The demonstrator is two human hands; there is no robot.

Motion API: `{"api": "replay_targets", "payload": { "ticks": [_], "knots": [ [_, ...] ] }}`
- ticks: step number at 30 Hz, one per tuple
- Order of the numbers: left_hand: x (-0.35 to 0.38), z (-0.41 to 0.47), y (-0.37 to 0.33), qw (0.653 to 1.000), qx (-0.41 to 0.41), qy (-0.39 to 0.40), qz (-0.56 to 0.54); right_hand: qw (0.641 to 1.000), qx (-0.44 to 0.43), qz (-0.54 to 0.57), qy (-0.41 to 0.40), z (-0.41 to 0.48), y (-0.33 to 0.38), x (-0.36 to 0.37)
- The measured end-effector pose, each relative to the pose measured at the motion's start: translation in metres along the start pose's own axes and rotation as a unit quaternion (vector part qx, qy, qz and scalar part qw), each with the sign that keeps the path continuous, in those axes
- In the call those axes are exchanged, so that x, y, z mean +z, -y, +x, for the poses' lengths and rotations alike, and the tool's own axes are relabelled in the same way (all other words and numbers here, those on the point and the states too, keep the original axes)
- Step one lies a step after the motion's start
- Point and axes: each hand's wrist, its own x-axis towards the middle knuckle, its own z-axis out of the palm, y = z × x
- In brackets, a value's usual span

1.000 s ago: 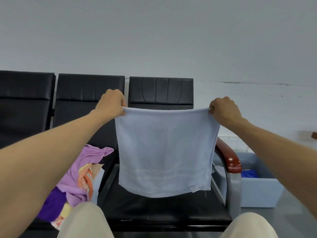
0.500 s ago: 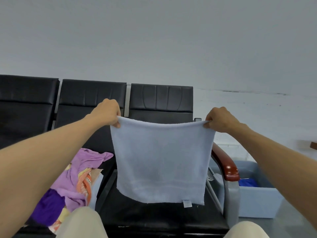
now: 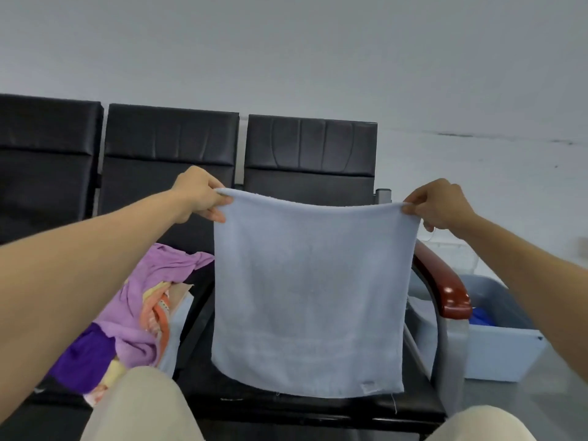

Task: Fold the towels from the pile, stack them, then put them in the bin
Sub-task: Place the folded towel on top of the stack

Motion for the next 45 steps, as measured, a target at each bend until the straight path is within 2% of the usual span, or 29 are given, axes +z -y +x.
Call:
{"api": "replay_targets", "payload": {
  "ticks": [3,7,12,16,20,23,31,34,38,45],
  "knots": [
    [0.032,0.019,0.023,0.995,-0.039,0.011,-0.088,0.996,0.030,0.078,-0.011,0.009,-0.019,0.037],
    [0.077,0.039,0.056,0.995,-0.042,-0.011,-0.086,0.988,0.062,0.141,-0.010,0.018,-0.047,0.090],
    [0.129,0.039,0.104,1.000,-0.004,0.010,0.004,0.990,0.068,0.125,0.025,0.011,-0.082,0.150],
    [0.160,0.020,0.140,0.994,0.033,0.048,0.089,0.998,0.039,0.037,0.045,-0.017,-0.095,0.184],
    [0.181,-0.008,0.179,0.985,0.057,0.096,0.129,0.990,0.086,0.070,0.089,-0.053,-0.113,0.213],
    [0.181,-0.015,0.192,0.980,0.069,0.130,0.137,0.979,0.093,0.039,0.180,-0.064,-0.118,0.215],
    [0.163,-0.012,0.198,0.978,0.099,0.103,0.152,0.972,0.091,0.096,0.194,-0.071,-0.106,0.190],
    [0.161,-0.011,0.203,0.973,0.081,0.138,0.168,0.960,0.085,0.100,0.246,-0.074,-0.102,0.191],
    [0.166,-0.011,0.210,0.953,0.061,0.209,0.212,0.936,0.036,0.020,0.350,-0.077,-0.104,0.201],
    [0.168,-0.008,0.205,0.954,0.059,0.185,0.229,0.920,0.034,-0.001,0.391,-0.075,-0.107,0.196]
  ]
}}
